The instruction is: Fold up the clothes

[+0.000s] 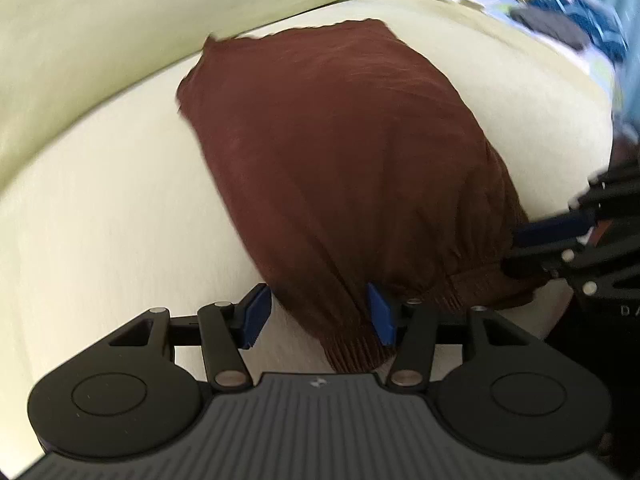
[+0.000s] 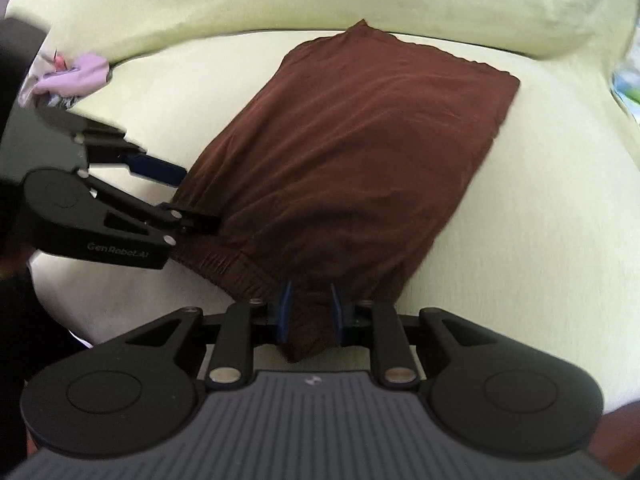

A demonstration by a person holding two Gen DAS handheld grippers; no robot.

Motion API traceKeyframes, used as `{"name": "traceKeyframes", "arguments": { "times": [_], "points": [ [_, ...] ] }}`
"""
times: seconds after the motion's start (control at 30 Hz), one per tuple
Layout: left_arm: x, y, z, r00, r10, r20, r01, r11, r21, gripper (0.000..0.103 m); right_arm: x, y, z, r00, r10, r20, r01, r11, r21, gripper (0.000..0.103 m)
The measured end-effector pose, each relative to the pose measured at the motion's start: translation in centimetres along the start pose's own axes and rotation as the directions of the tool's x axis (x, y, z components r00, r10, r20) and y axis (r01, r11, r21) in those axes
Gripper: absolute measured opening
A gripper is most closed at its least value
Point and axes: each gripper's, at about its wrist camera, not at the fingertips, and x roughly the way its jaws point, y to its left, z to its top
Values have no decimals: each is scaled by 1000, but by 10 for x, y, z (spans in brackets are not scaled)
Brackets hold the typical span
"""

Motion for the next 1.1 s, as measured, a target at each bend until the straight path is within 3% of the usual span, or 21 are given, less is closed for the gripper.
{"name": "traceKeyframes", "arguments": {
  "times": [0.1, 0.2, 0.37, 0.47, 0.53, 0.63, 0.77, 0.93, 0.97, 1.1],
  "points": [
    [-14, 7, 15, 1000, 0, 20, 0, 1000, -5, 57, -10, -4, 1, 1000, 2, -2, -2, 1000, 11, 17],
    [-19, 15, 41, 998, 24, 64, -22, 999, -23, 57, -18, -10, 17, 996, -38, 84, 38, 999, 3, 17],
    [0, 10, 64, 998, 23, 64, -22, 999, -23, 57, -6, -19, 55, 979, -70, 190, 67, 997, 26, 17],
    [18, 5, 54, 998, 54, 14, -55, 998, 14, 57, 19, -9, 50, 993, -29, 119, 35, 998, -54, 14],
    [26, 10, 38, 997, 73, -18, -73, 997, 20, 60, 25, -3, 38, 997, -42, 62, 47, 995, -88, 12],
    [16, 25, 20, 999, 42, -3, -42, 998, -36, 60, 23, -4, 8, 997, -71, 28, 73, 994, -85, 11],
    [-10, 39, 21, 999, 40, 15, -39, 995, -90, 59, -1, -20, 0, 998, -67, 3, 67, 998, 10, 12],
    [-30, 9, 52, 995, -45, 92, 52, 996, -76, 57, -18, -54, 25, 988, -87, 128, 73, 991, 110, 7],
    [-25, -3, 56, 994, -68, 90, 73, 996, -57, 57, -18, -60, 32, 984, -93, 154, 73, 989, 129, 2],
    [1, -38, 57, 987, -154, 36, 154, 988, -6, 57, -1, -88, 65, 973, -102, 205, 65, 982, 180, 0]
  ]
}}
